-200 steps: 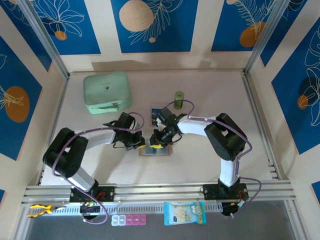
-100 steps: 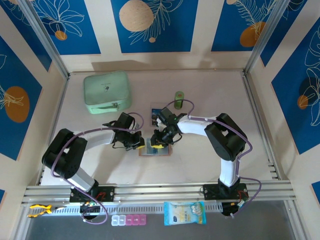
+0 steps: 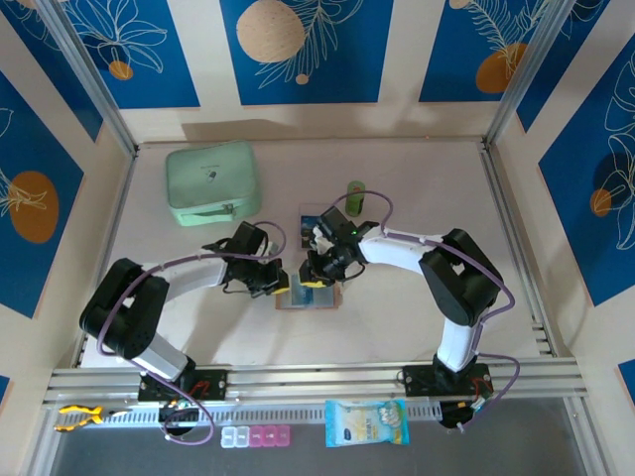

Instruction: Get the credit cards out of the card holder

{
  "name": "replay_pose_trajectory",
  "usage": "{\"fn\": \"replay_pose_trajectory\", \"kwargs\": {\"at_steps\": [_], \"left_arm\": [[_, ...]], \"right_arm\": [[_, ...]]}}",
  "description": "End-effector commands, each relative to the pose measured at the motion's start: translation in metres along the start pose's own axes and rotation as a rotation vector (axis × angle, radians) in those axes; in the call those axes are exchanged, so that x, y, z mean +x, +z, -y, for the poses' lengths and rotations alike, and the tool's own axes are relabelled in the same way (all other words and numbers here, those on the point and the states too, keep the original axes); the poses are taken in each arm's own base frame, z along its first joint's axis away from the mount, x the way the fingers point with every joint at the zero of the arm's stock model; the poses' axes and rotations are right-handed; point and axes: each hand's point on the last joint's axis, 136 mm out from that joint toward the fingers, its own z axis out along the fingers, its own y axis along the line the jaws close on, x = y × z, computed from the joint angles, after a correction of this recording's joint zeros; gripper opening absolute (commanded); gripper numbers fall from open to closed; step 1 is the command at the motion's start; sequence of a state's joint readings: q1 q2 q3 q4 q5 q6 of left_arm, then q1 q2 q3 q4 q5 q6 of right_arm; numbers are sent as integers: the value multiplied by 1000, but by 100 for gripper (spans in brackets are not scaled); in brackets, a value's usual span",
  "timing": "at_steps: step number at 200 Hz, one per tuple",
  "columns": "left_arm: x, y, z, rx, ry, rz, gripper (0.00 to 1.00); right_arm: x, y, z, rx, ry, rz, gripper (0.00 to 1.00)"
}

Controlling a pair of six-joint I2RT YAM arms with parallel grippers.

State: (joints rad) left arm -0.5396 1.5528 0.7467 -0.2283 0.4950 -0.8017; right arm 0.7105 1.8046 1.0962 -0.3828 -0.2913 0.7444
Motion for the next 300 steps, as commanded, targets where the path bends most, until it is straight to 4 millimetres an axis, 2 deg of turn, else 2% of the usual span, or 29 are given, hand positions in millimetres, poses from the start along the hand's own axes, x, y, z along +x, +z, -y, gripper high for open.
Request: {"fn": "replay_pose_trajectory", "kwargs": {"at_steps": [1,28,77,100,185,215,246,265,300], "left_arm": [[7,6,5,33,28,-39,3],[7,11,3,38,19,-45,3],[13,15,-18,-50,-8,-66,1],[13,14,-21,-66,-7,-68,1],[13,14,-23,-80,-10,-65,1],[13,14,-23,-82,-13,-64,1],[13,14,-24,-84,-15,-62,0],[13,13,-24,-85,-15,-61,0],[13,14,-24,-83,-17,-62,1]], "right_arm": [[5,-5,9,17,38,-10,26],[6,-2,13,21,51,-22,26],[8,4,16,20,56,-40,26],[8,8,18,15,61,-48,26],[12,22,26,12,78,-80,27],[13,21,31,31,81,-68,29],[11,14,22,-5,57,-40,29],[10,11,24,10,60,-28,29],[13,18,24,-29,76,-60,28]]}}
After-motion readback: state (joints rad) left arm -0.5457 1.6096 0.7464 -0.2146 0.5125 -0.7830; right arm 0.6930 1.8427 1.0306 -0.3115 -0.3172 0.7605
